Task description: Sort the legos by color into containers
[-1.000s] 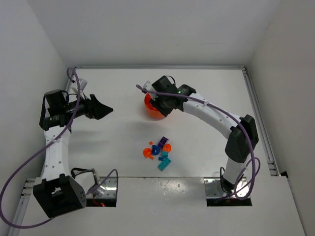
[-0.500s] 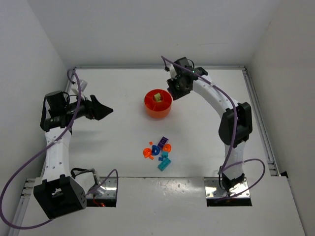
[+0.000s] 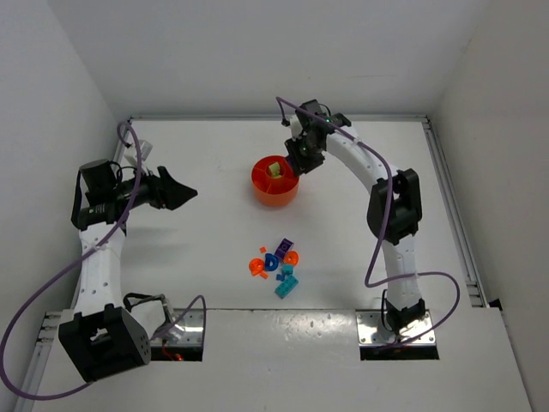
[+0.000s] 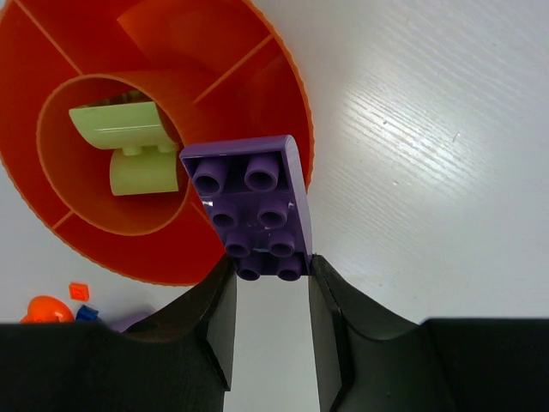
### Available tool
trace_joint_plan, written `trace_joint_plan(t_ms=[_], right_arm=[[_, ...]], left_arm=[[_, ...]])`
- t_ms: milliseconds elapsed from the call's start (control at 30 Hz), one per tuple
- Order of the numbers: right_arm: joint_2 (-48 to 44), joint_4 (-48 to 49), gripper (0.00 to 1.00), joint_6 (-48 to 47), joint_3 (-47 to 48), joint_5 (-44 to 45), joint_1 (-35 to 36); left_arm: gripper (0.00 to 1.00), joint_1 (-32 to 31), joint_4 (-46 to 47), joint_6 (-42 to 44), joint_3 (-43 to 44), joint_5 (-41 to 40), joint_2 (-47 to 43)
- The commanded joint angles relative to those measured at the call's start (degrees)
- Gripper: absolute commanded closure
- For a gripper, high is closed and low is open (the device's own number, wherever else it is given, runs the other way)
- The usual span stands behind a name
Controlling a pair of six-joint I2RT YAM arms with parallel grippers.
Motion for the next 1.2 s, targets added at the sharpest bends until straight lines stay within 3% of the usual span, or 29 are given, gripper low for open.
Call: trace_joint_plan(t_ms=[0,133,367,600,733,1033,1167], right_arm=[[0.7,-0.3,1.00,1.0,2.4,-1.9,-0.6],[1.3,-0.9,0.99,1.0,3.0,-3.3,-1.2],[2.4,-1.4,0.87,0.4,4.3,-5.3,-1.2],[2.5,-1.9,0.67,-0.6,6.6,-8.1,-0.1],[1.9,-2.5,0.60,-0.6,5.9,-9.3,-0.1],[1.4,-2.5,0.60,-0.6,5.4,-9.3,-0.6],[1.9,-2.5,0.56,-0.6,5.4,-9.3,-0.6]], left_arm=[[0.12,-0.3,2.0,-0.6,-0.7,0.6,-0.9],[0.11,-0.3,2.5,-0.6,-0.7,0.6,-0.9],[0.11,-0.3,3.1,-0.6,-0.7,0.6,-0.4],[0.11,-0.3,3.1,-1.1,-0.7,0.6,0.1],[0.11,-0.3,3.1,-1.1,-0.7,0.6,0.1],[0.11,-0.3,3.1,-2.2,-0.2,0.6,1.2],[0.11,-0.3,3.6,-2.2,-0.2,0.6,1.2]])
